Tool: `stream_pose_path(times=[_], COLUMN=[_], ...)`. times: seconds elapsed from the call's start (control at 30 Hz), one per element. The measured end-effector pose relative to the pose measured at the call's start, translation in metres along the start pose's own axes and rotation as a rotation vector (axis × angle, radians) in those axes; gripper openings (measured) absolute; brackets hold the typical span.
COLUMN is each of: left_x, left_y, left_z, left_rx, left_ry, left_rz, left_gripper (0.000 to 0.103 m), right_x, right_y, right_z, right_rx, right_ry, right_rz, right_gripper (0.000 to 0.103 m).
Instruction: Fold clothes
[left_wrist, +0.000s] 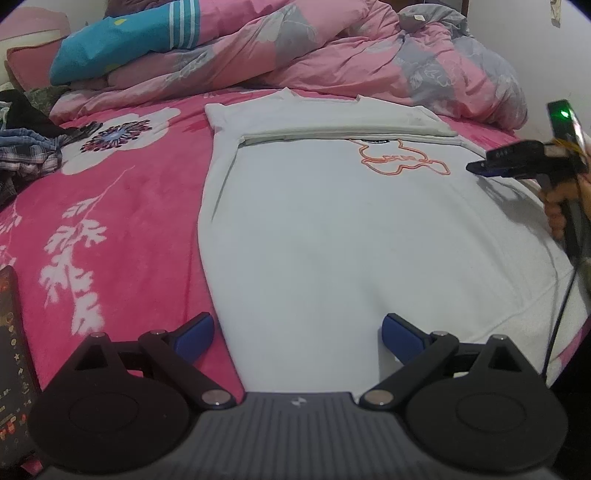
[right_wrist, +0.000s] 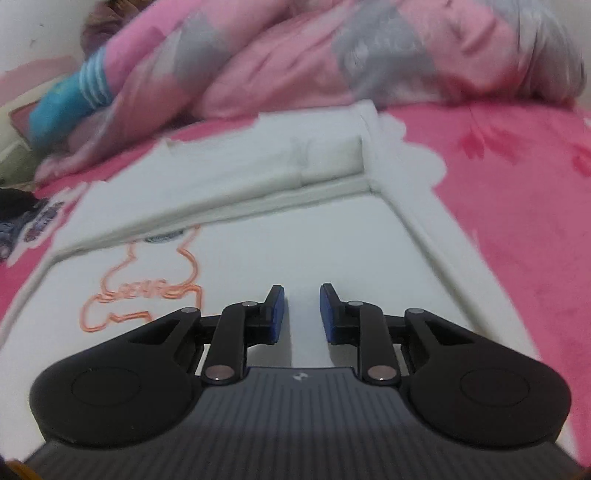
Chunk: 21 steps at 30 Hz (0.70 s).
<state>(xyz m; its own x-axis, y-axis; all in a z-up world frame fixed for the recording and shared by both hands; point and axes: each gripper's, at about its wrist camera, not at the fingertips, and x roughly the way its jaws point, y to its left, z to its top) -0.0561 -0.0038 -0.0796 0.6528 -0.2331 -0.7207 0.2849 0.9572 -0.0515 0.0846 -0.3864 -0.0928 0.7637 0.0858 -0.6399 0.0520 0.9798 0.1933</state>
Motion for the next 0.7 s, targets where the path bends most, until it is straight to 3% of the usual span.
stream_pose_path(times=[0.3, 0.4, 0.53, 0.63, 0.7], left_x=[0.004, 0.003, -0.001, -0.004, -0.006], left_y=[0.004, 0.003, 0.001, 0.001, 0.001], left_z=[-0.001, -0.002, -0.002, -0.004, -0.005], left_rx=[0.028, 0.031, 0.011, 0.014, 0.021], left_ry=[-0.005, -0.006, -0.006, -0.005, -0.005], left_rz=[-0.026, -0.024, -0.008, 0.0, 0.002], left_gripper=[0.101, 0.101, 0.101, 0.101, 0.101], right_x=[-0.124, -0.14, -0.109, -0.066, -0.062], right_y=[0.073, 0.085, 0.08, 0.077, 0.086], right_z=[-0.119, -0.111, -0.061, -0.048, -0.062], right_rx=[-0.177, -0.214, -0.165, -0.11, -0.124], right_ry=[0.059, 0.049, -0.026, 0.023, 0.052], right_rz=[0.258, 0.289, 0.234, 0.205, 0.219], right_gripper=[0.02, 0.02, 0.02, 0.02, 0.019])
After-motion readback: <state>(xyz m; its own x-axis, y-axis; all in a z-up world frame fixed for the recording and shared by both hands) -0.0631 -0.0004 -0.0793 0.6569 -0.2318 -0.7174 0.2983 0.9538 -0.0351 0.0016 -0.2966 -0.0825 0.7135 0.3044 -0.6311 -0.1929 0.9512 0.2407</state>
